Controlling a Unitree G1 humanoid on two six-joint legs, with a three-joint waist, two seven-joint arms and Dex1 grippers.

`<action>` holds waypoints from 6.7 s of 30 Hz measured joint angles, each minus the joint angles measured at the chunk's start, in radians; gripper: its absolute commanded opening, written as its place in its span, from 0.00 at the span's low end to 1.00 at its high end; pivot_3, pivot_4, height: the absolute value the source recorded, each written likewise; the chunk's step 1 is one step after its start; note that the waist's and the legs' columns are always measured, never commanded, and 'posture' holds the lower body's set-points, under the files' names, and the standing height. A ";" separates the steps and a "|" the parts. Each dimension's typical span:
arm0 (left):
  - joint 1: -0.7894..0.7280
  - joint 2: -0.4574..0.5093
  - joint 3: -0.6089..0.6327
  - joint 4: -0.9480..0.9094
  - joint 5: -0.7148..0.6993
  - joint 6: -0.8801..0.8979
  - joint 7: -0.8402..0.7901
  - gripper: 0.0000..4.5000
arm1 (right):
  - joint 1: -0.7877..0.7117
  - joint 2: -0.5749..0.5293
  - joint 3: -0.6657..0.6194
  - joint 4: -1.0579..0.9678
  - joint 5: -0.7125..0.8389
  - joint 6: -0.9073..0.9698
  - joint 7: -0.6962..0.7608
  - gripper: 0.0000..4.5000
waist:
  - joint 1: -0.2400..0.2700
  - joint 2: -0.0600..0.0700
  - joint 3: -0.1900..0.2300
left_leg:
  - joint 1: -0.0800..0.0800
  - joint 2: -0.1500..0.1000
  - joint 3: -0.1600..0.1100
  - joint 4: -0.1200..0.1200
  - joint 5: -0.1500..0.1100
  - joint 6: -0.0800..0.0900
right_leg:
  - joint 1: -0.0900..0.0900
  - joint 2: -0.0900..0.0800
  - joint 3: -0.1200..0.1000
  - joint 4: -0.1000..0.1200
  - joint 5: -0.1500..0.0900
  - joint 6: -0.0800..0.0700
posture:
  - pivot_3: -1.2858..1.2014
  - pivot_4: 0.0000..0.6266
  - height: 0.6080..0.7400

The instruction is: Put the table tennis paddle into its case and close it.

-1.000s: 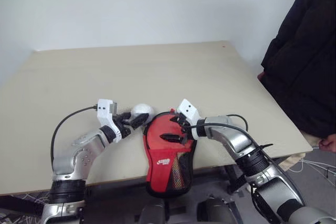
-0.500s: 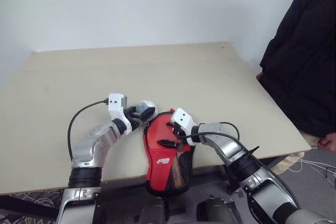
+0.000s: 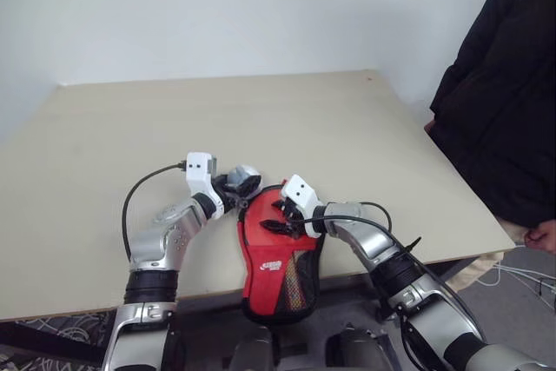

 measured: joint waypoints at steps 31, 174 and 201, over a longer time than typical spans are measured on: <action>-0.062 -0.031 0.005 0.095 0.058 -0.038 0.032 1.00 | 0.010 0.072 -0.007 0.028 -0.001 -0.020 -0.022 0.00 | -0.001 -0.001 0.000 | 0.000 0.001 0.000 0.000 0.000 0.000 | 0.000 0.001 0.000 0.000 0.001 0.000 | 0.52 0.00 0.88; 0.240 0.267 0.019 -0.359 -0.045 -0.005 -0.503 1.00 | -0.092 -0.069 -0.025 -0.032 -0.074 0.148 0.070 0.99 | -0.022 0.000 -0.003 | -0.002 0.007 0.008 -0.005 0.000 0.000 | -0.006 0.000 0.000 -0.002 0.001 -0.002 | 0.52 0.00 0.88; 0.187 0.116 -0.202 -0.148 0.146 -0.282 -0.480 0.03 | -0.553 -0.074 -0.199 0.508 -0.079 -0.139 0.013 1.00 | -0.025 0.001 -0.002 | -0.002 0.012 0.010 -0.004 0.000 0.000 | -0.007 0.008 0.003 -0.002 0.002 -0.003 | 0.52 0.00 0.88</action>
